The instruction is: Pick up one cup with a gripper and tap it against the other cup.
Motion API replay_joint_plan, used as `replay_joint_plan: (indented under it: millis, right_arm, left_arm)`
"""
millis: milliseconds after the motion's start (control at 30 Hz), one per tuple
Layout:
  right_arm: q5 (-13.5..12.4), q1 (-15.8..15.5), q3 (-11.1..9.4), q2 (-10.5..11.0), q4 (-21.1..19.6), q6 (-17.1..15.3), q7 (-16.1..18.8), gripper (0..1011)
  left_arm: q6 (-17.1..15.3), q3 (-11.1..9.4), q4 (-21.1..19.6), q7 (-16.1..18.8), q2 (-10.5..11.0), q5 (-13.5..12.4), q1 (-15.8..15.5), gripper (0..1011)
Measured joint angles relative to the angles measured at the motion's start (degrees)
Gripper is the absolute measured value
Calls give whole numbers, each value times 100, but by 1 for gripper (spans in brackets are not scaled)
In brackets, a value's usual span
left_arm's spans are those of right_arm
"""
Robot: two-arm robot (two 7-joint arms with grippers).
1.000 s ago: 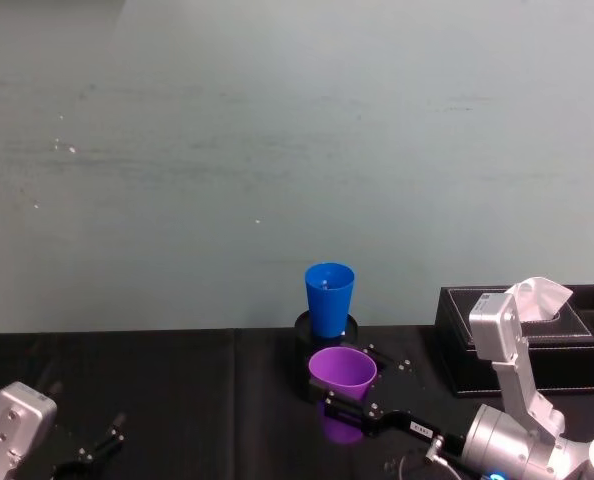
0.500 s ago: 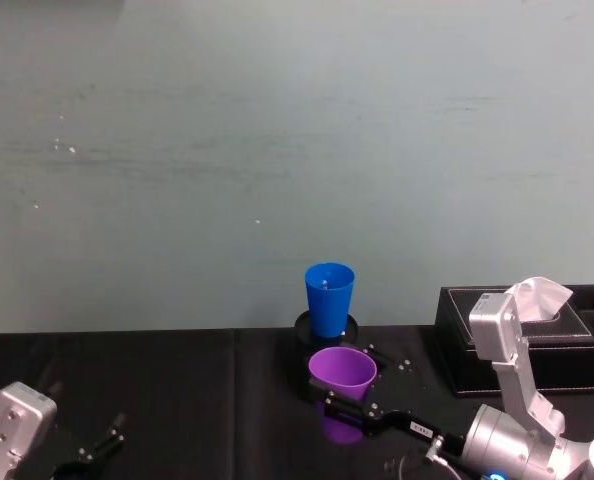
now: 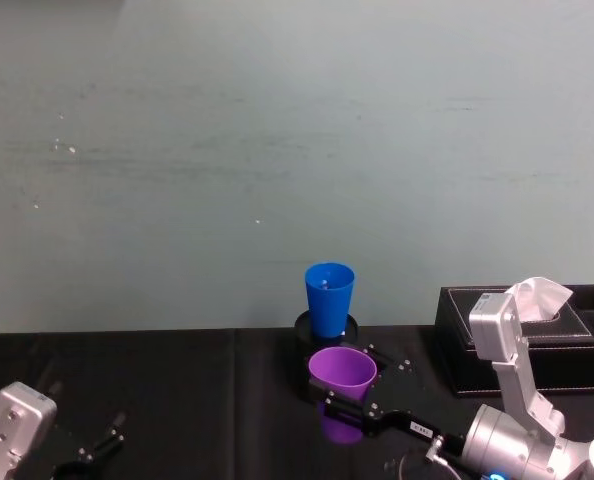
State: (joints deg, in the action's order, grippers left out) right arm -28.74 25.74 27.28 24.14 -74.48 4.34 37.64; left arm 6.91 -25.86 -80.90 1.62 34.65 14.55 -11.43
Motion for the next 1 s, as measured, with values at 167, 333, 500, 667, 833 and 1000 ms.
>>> replay_joint_plan:
  millis: [167,333,500,667,833,1000]
  right_arm:
    - [0,0,0,0,0,0,0,755]
    - [0,0,0,0,0,0,0,755]
    - [0,0,0,0,0,0,0,755]
    - [0,0,0,0,0,0,0,755]
    - [0,0,0,0,0,0,0,755]
    - [0,0,0,0,0,0,0,755]
  left_arm:
    - [0,0,0,0,0,0,0,1000]
    - [0,0,0,0,0,0,0,1000]
    - [0,0,0,0,0,0,0,1000]
    - [0,0,0,0,0,0,0,1000]
    - [0,0,0,0,0,0,0,1000]
    - [0,0,0,0,0,0,0,1000]
